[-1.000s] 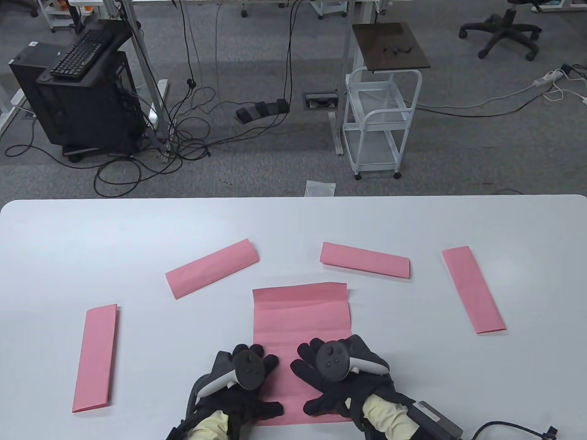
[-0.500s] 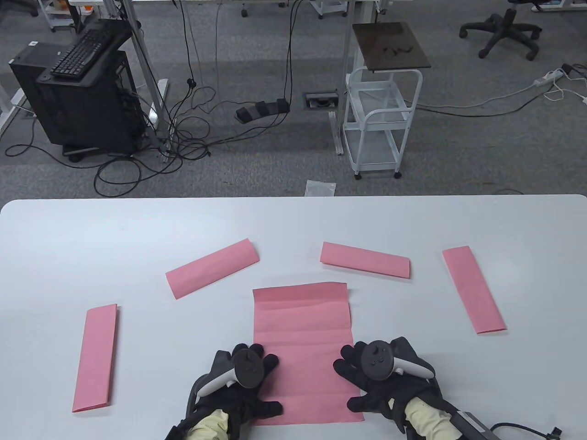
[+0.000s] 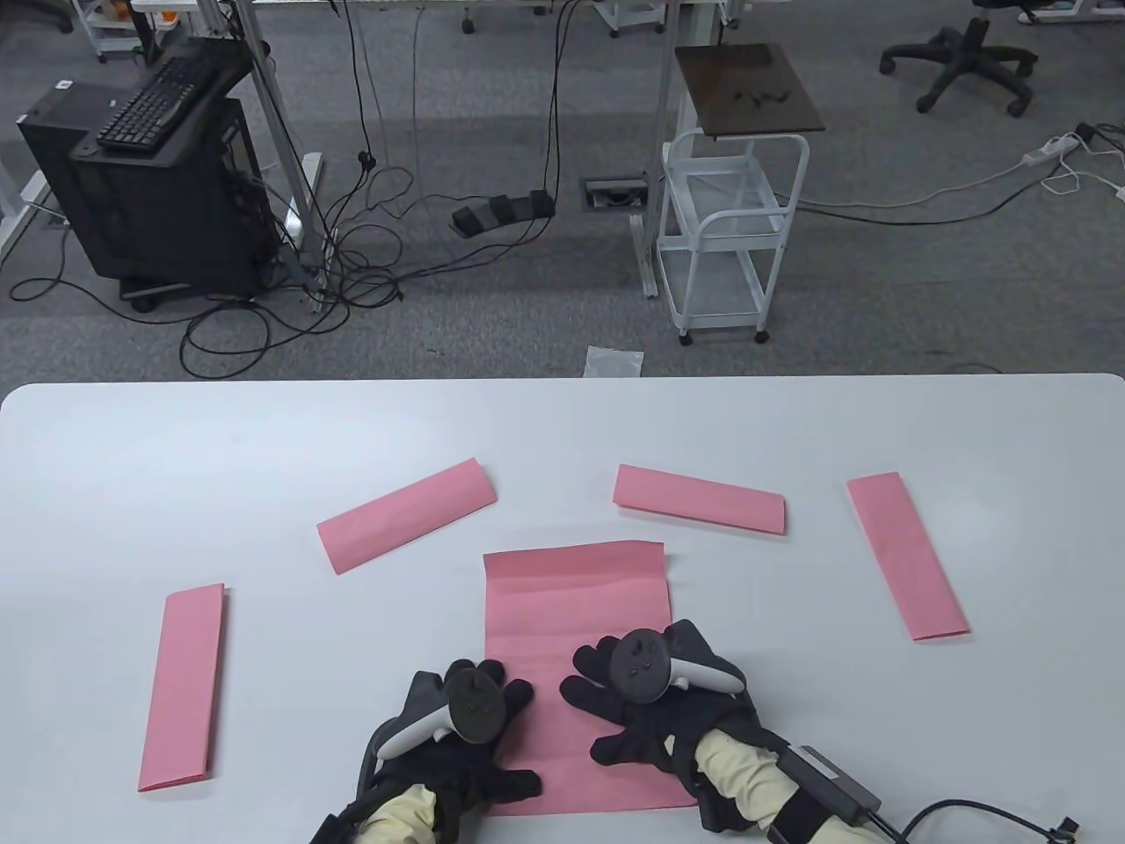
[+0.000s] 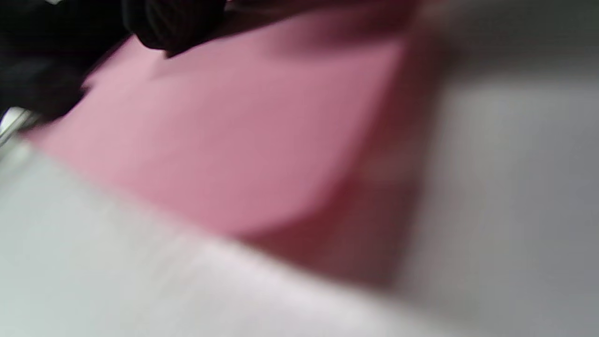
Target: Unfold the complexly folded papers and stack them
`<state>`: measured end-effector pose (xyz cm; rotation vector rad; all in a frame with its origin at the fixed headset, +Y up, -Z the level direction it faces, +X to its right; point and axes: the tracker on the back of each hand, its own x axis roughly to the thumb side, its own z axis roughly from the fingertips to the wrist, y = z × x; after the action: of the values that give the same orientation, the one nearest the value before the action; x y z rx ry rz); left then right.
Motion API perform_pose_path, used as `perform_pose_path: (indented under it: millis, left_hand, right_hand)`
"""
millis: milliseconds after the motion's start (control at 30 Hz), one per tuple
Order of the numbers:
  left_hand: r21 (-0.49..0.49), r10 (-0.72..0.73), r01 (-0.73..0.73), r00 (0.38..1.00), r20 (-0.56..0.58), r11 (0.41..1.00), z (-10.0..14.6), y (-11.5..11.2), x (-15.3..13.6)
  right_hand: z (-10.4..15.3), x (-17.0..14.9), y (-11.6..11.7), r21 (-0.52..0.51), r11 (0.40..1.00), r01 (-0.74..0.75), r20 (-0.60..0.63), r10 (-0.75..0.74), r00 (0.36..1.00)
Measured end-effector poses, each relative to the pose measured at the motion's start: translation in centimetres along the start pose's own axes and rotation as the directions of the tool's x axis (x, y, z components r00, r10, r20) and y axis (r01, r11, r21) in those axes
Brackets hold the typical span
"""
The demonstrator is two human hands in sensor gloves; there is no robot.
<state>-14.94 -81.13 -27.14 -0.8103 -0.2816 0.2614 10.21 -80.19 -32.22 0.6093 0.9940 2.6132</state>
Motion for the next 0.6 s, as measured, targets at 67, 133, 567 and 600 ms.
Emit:
perform_pose_path:
  millis: [67, 133, 567, 600]
  left_hand:
    - [0.001, -0.001, 0.001, 1.0, 0.0, 1.0, 0.0, 0.0, 0.0]
    - [0.0, -0.001, 0.001, 1.0, 0.001, 1.0, 0.0, 0.0, 0.0]
    - [-0.001, -0.001, 0.001, 1.0, 0.003, 1.0, 0.0, 0.0, 0.0]
    - [-0.001, -0.002, 0.002, 1.0, 0.002, 1.0, 0.0, 0.0, 0.0]
  right_hand:
    - [0.1, -2.8, -1.4, -0.05, 0.995, 0.085, -0.093, -0.089, 0.992]
    - [0.4, -5.1, -2.3, -0.115, 0.978, 0.172, -0.165, -0.19, 0.968]
    - [1.1, -2.5, -2.2, -0.173, 0.981, 0.088, -0.041, -0.096, 0.995]
    - [0.9, -1.5, -1.7, -0.125, 0.99, 0.07, 0.003, -0.071, 0.997]
